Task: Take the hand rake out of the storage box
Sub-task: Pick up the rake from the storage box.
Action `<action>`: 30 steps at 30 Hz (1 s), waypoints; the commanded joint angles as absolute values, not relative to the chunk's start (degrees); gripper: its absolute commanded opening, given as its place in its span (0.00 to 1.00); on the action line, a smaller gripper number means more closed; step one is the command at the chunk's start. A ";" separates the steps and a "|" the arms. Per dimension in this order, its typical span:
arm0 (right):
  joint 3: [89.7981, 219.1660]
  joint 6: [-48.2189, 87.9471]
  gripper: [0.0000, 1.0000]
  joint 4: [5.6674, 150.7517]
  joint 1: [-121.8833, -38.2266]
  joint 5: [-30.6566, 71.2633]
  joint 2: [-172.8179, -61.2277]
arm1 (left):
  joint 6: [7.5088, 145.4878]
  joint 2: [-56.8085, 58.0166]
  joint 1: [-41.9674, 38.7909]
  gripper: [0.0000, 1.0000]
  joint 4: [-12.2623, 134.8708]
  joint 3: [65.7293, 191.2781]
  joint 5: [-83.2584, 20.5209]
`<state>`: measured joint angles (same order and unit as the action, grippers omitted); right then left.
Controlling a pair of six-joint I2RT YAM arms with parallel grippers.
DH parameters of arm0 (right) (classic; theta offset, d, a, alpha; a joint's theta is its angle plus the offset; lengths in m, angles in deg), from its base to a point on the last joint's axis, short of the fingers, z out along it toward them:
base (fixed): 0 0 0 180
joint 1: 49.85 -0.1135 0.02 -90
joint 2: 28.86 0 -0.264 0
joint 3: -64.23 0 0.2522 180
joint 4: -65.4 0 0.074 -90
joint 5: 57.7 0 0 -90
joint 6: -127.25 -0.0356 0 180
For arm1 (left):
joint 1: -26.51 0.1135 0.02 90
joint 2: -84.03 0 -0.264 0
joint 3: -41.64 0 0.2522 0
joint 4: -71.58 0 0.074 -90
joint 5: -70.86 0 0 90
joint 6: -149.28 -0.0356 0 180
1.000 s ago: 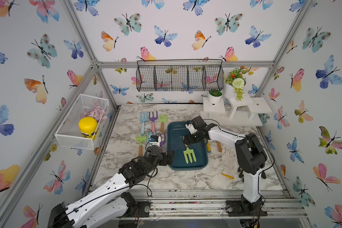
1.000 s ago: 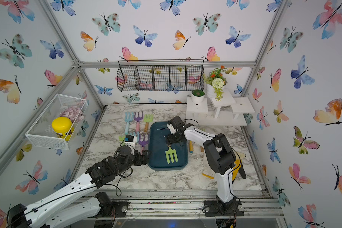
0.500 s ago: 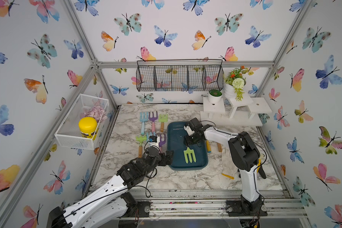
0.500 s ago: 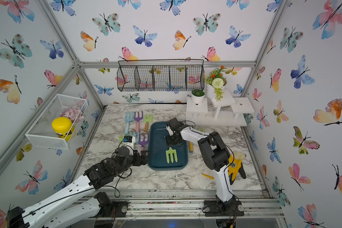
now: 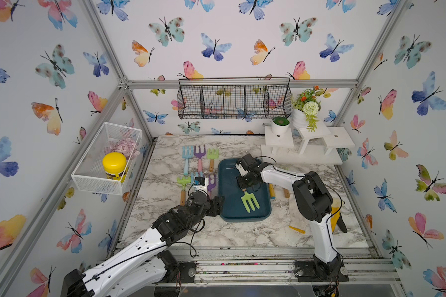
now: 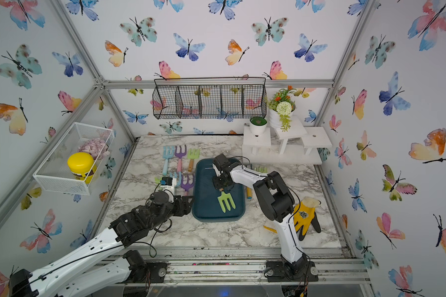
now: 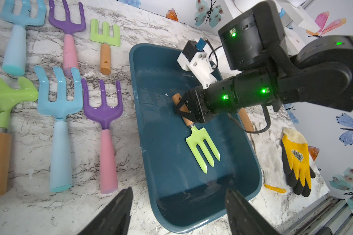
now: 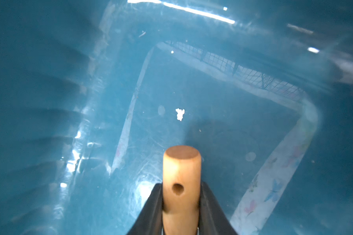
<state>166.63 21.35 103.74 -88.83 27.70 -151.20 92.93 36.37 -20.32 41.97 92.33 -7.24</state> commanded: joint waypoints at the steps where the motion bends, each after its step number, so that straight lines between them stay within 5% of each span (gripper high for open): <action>1: 165.05 19.90 0.24 102.84 -89.14 28.32 -147.20 | 91.41 37.27 -19.94 0.74 45.71 90.70 -8.24; 5: 163.20 18.59 0.20 99.89 -89.08 27.18 -141.85 | 89.77 36.98 -19.95 0.86 48.18 91.19 -10.73; 9: 159.87 16.42 0.18 94.39 -89.05 26.77 -135.75 | 88.25 36.92 -19.97 0.88 49.46 92.48 -13.51; 17: 155.58 11.87 0.18 87.56 -88.96 25.15 -125.41 | 86.74 36.59 -19.82 0.77 53.41 92.42 -16.23; 30: 149.46 6.06 0.16 77.49 -88.96 18.29 -116.11 | 87.62 28.35 -19.82 0.73 59.08 97.50 -26.83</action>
<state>150.15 7.93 81.18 -88.83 21.28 -117.61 87.86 29.12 -20.06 56.46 95.98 -21.88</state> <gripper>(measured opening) 0.272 0.734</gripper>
